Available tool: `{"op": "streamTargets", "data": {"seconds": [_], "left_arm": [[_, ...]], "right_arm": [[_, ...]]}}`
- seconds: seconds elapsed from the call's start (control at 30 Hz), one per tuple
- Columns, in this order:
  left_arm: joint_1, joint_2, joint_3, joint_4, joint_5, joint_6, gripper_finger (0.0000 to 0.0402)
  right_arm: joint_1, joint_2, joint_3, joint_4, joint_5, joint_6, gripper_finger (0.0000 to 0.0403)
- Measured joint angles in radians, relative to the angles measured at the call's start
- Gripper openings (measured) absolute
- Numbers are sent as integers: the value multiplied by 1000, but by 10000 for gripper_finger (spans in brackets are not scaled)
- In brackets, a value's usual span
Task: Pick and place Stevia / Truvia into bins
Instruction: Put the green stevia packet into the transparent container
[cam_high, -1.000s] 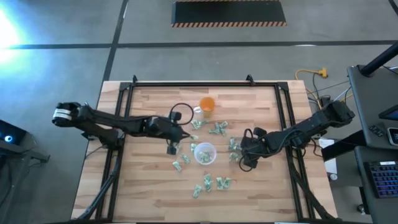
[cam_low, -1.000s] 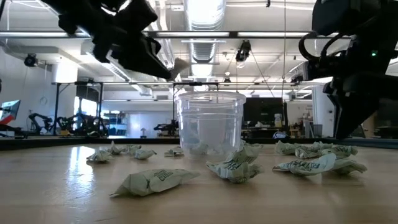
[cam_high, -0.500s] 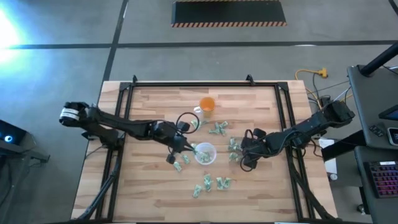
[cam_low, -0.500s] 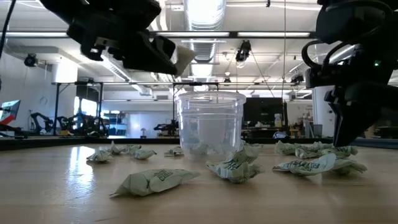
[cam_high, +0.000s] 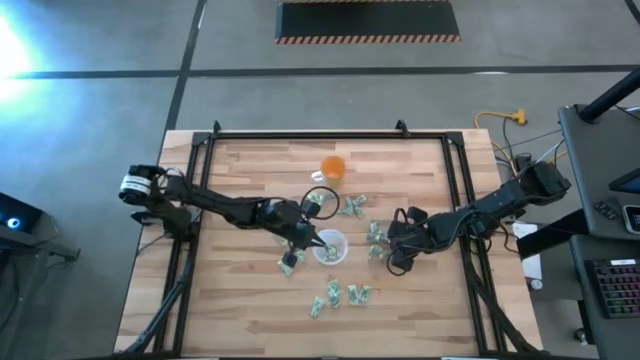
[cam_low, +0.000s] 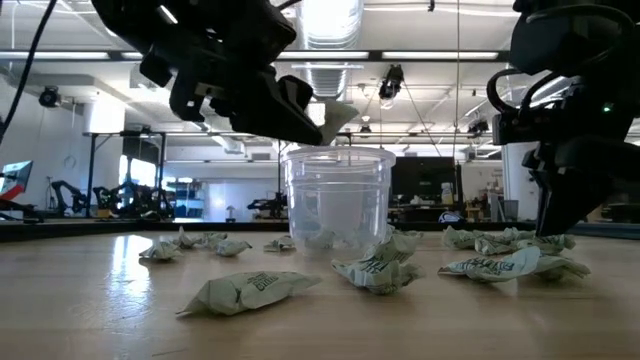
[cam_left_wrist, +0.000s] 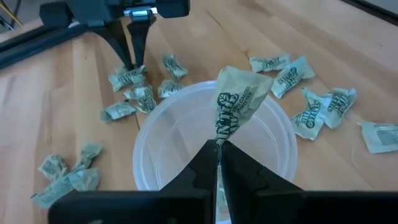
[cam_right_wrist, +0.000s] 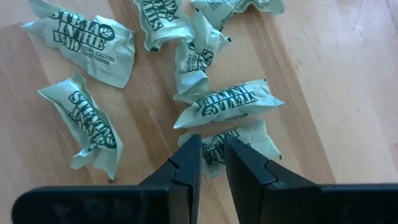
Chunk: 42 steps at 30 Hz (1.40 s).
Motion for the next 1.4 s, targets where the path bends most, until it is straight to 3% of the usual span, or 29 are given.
{"op": "streamTargets", "data": {"seconds": [0.33, 0.5, 0.7, 0.93, 1.4], "left_arm": [[0, -14, -2, -1, -13, -3, 109], [0, -22, -3, -4, -18, -5, 141], [0, -57, -5, -27, -55, -6, 148], [0, -131, -10, -111, -70, -7, 148], [0, -199, -42, -200, -202, -9, 148]], "right_arm": [[0, 0, -27, 47, 1, 0, 61], [0, 0, -27, 48, -2, 0, 45], [0, 0, -27, 44, -6, -4, 11], [0, -11, -24, 32, -13, -24, 9], [30, -194, -5, 65, 25, -84, 9]]}}
